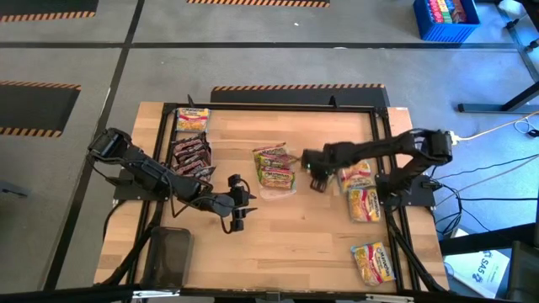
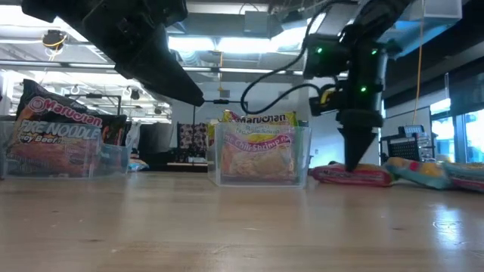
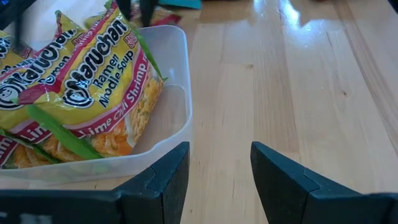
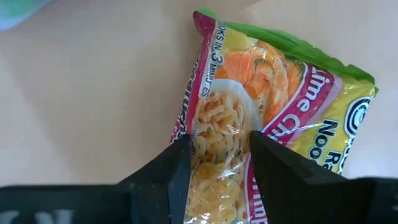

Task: Sort Maruchan noodles
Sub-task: Put the green noodle pack into the right transparent bin

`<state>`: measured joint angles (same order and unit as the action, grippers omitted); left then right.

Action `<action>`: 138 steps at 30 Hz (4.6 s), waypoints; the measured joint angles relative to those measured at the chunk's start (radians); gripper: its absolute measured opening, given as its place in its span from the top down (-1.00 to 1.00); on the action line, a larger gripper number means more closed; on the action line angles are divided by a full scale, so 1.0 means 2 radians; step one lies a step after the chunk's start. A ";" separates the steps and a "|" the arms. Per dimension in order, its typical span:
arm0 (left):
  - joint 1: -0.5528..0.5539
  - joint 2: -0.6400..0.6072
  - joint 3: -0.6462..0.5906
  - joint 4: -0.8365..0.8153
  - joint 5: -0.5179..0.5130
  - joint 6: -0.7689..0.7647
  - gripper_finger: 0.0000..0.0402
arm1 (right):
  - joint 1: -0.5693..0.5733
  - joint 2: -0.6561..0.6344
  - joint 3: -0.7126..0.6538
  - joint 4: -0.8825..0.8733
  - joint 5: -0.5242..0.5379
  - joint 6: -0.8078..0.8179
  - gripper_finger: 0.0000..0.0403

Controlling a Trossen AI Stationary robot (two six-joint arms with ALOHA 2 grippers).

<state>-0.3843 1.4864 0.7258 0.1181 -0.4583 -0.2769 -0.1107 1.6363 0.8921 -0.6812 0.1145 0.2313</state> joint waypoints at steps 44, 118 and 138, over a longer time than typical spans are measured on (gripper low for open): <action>-0.077 0.051 0.000 0.129 0.028 -0.001 0.18 | 0.249 -0.007 0.023 0.263 -0.075 0.107 0.27; 0.021 0.244 0.154 0.090 0.225 -0.019 0.20 | 0.166 0.057 -0.106 0.503 -0.181 0.222 -0.66; -0.002 0.195 0.153 0.034 0.146 -0.001 0.20 | 0.164 0.035 -0.106 0.439 -0.252 0.254 -0.66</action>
<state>-0.3877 1.8774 1.0321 0.1862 -0.1655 -0.2784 0.2167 1.7055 0.6798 0.1966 -0.3902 0.7387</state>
